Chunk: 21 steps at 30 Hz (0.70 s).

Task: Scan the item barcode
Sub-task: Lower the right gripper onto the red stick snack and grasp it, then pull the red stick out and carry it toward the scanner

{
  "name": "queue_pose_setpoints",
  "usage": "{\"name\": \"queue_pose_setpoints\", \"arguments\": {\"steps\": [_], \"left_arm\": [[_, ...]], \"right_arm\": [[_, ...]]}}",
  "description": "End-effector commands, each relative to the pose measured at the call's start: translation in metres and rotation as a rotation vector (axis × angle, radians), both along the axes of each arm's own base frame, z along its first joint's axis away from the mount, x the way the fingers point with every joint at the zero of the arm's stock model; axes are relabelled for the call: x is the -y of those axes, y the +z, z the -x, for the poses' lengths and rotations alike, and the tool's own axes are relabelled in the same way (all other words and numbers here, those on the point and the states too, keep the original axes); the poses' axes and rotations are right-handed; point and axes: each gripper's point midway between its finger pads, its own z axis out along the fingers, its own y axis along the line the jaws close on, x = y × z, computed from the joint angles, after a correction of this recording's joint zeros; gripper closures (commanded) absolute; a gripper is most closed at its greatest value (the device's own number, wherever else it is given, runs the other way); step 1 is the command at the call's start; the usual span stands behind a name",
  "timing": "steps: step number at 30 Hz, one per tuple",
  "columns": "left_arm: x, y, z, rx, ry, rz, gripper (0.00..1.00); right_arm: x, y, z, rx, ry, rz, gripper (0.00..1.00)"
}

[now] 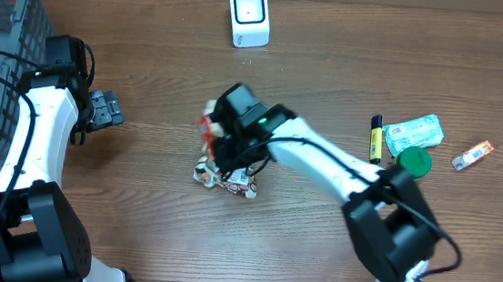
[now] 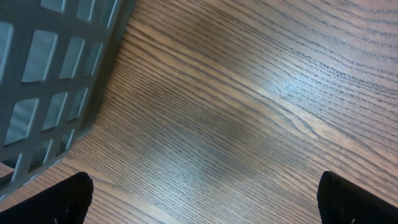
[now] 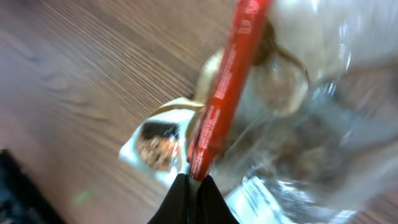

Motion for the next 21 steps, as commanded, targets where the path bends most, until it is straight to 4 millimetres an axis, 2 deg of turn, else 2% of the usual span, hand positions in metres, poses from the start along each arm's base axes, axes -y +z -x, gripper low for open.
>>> {"name": "queue_pose_setpoints", "arguments": {"steps": [1,3,5,8,9,12,16,21], "left_arm": [[0.0,0.012,-0.004,0.027,-0.015,-0.022,0.0],[0.0,0.012,-0.004,0.027,-0.015,-0.022,0.0],[0.0,0.012,-0.004,0.027,-0.015,-0.023,0.0],[0.0,0.012,-0.004,0.027,-0.015,-0.022,0.0],[0.0,0.012,-0.004,0.027,-0.015,-0.023,0.0],[0.0,0.012,-0.004,0.027,-0.015,-0.022,0.0],[0.0,0.012,-0.004,0.027,-0.015,-0.022,0.0],[0.0,0.012,-0.004,0.027,-0.015,-0.022,0.0]], "right_arm": [[0.002,0.086,0.007,0.104,0.219,-0.246,0.96],[0.015,0.109,0.019,0.124,0.322,-0.317,0.96],[0.034,0.124,0.027,0.133,0.379,-0.348,0.96],[0.062,0.14,0.042,0.143,0.465,-0.381,0.96],[0.078,0.144,0.051,0.148,0.518,-0.392,0.96],[0.104,0.152,0.072,0.15,0.634,-0.439,0.96],[0.122,0.169,0.1,0.195,0.807,-0.583,0.96],[0.122,0.172,0.098,0.228,0.815,-0.603,0.96]]}}
